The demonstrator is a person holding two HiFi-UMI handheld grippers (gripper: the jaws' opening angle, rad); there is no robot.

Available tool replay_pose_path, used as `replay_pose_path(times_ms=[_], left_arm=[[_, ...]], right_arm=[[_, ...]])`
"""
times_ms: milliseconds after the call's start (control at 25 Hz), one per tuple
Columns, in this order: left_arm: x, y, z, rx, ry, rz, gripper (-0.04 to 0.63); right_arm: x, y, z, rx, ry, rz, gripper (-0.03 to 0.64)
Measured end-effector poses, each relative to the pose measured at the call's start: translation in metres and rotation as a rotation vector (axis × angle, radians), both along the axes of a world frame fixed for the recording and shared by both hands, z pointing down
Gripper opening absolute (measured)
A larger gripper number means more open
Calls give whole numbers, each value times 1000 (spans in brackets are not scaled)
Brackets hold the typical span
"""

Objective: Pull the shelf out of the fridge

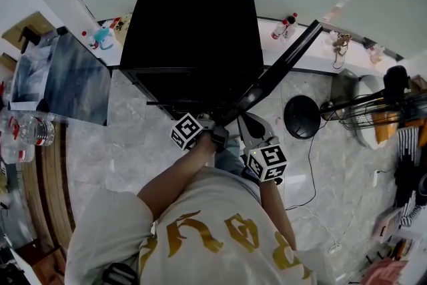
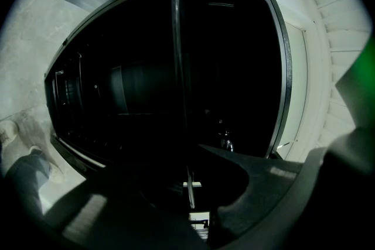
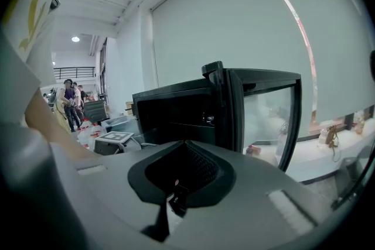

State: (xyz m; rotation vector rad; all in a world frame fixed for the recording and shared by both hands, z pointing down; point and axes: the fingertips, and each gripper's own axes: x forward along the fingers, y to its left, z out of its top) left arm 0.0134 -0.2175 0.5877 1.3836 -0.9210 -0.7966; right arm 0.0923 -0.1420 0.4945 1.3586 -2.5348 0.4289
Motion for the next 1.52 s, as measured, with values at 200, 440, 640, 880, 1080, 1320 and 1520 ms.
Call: replay_pose_path(times_ms=[200, 440, 640, 880, 1080, 1320, 1520], left_arm=[[0, 1, 1, 2, -1, 3, 132], [1, 1, 1, 1, -3, -1, 132], [0, 0, 2, -1, -4, 1, 133], [1, -2, 1, -3, 0, 0, 133], [1, -3, 2, -1, -1, 0, 133], [2, -2, 3, 0, -5, 3, 133], [2, -2, 4, -5, -10, 6, 135]], right_arm=[[3, 0, 3, -7, 4, 16, 23], [6, 0, 5, -13, 6, 18, 23], [7, -1, 7, -19, 12, 24, 23], [8, -2, 8, -24, 9, 26, 23], [10, -3, 10, -29, 9, 29, 23], [10, -3, 10, -31, 9, 24, 23], [9, -4, 8, -25, 7, 26, 23]])
